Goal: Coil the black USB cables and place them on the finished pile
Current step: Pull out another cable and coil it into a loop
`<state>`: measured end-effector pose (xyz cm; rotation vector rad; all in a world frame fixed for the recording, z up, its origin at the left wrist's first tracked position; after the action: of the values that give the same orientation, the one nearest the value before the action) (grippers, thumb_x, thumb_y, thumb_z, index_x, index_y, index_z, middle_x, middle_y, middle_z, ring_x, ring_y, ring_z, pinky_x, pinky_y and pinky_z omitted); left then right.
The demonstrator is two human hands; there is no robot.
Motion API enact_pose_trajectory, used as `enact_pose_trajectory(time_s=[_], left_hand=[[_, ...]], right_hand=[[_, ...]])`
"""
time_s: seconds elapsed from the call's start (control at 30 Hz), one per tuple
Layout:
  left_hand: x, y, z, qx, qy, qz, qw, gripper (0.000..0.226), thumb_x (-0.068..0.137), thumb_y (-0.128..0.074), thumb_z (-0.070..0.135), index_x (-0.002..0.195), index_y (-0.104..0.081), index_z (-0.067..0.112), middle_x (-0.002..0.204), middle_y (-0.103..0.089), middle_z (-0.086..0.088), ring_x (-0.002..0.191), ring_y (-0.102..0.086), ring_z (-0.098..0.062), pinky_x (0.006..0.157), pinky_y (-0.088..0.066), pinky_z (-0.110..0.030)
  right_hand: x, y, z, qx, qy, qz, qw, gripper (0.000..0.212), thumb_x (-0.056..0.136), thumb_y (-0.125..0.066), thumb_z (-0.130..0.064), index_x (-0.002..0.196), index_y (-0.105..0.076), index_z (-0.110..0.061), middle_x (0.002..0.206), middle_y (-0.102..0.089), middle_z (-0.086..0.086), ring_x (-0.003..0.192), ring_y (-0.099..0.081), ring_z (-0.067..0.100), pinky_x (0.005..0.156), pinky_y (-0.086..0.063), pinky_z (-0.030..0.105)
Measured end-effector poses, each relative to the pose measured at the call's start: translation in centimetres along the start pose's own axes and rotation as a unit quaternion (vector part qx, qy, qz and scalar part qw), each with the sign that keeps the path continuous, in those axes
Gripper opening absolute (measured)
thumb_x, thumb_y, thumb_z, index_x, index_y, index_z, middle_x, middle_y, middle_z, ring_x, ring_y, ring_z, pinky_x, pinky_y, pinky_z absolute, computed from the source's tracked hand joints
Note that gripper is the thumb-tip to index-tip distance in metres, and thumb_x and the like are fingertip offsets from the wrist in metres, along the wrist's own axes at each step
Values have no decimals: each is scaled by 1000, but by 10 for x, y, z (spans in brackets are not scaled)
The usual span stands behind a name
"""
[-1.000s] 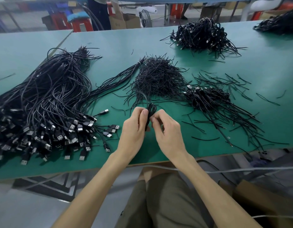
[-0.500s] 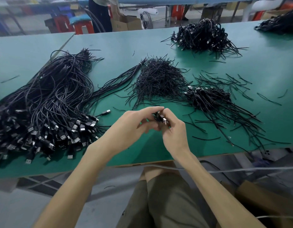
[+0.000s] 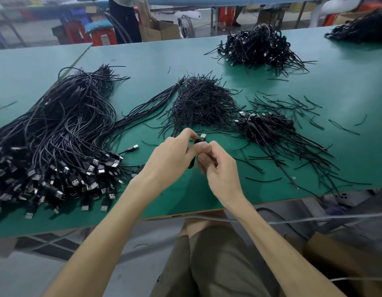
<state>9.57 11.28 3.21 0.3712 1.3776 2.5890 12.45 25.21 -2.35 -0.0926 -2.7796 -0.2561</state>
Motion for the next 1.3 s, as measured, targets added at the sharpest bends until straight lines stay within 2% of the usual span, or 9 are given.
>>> enact_pose_trajectory(time_s=[0.23,0.4,0.53,0.63,0.73,0.83,0.93,1.1,1.3], left_hand=[[-9,14,-6,-352,10,-110,929,31,112,-33,15,129,-58,7,74,-67,-5,53,-59,-25,54,-49,-30],[-16,26,-17,-345,-38,-211,914,50,99,-43,-18,143,-47,4,101,-72,-11,76,-68,-31,71,-48,-35],[-10,21,-17,-266,-17,-149,952,37,92,-71,5,128,-63,8,86,-74,-3,64,-63,-28,61,-49,-30],[-4,20,-18,-87,-34,-84,992,17,96,-64,44,97,-72,30,88,-67,-3,70,-63,-18,68,-51,-33],[-5,15,-16,-4,-43,-53,998,59,88,-38,73,82,-69,23,84,-56,1,75,-56,-13,68,-45,-30],[-5,5,-20,-2,22,-58,998,66,99,-35,64,67,-60,12,65,-63,-4,62,-59,-22,59,-50,-39],[-5,-1,-24,-150,109,-117,976,62,104,-42,52,59,-62,15,57,-67,-8,46,-57,-20,44,-38,-25],[-10,-3,-24,-369,134,-115,912,37,107,-50,34,94,-63,2,77,-72,-5,52,-66,-22,41,-43,-24],[-15,5,-27,-376,31,-136,916,33,107,-43,1,138,-46,10,85,-72,-9,63,-68,-29,53,-46,-25]], right_hand=[[0,2,0,-14,2,4,1000,23,97,-50,7,82,-49,-11,70,-61,-2,64,-52,20,65,-47,43],[-2,1,1,-19,5,-9,1000,23,96,-50,9,81,-47,-9,66,-57,-7,64,-46,24,60,-42,38],[-2,1,3,-30,2,-12,999,24,96,-51,9,82,-49,-10,66,-55,-5,63,-46,18,60,-40,31],[-1,-3,3,-44,-3,-25,999,29,99,-51,6,81,-48,-16,66,-56,-6,62,-47,12,60,-42,30],[-2,-5,1,-43,-5,-41,998,22,97,-45,14,86,-51,-5,70,-57,-6,65,-56,1,65,-44,13],[-3,-5,0,-43,6,-41,998,22,96,-47,13,84,-49,-4,69,-56,-3,62,-52,3,63,-40,10],[-2,-6,0,-56,20,-46,997,20,98,-52,5,82,-49,-7,68,-55,6,62,-44,19,59,-37,25],[1,1,4,-43,17,-8,999,20,99,-55,2,82,-50,-7,69,-58,3,64,-53,17,61,-42,26],[3,2,10,-45,9,11,999,22,98,-54,2,82,-49,-11,67,-58,4,61,-49,20,61,-43,34]])
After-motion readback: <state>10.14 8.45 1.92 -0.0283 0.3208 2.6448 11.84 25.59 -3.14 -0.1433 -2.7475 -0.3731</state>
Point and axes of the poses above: each hand's wrist, its own x-axis towards the middle knuckle, its own y-axis out of the back of the hand, z = x × y, the point moved 1 cm from there along x, towards the middle knuckle
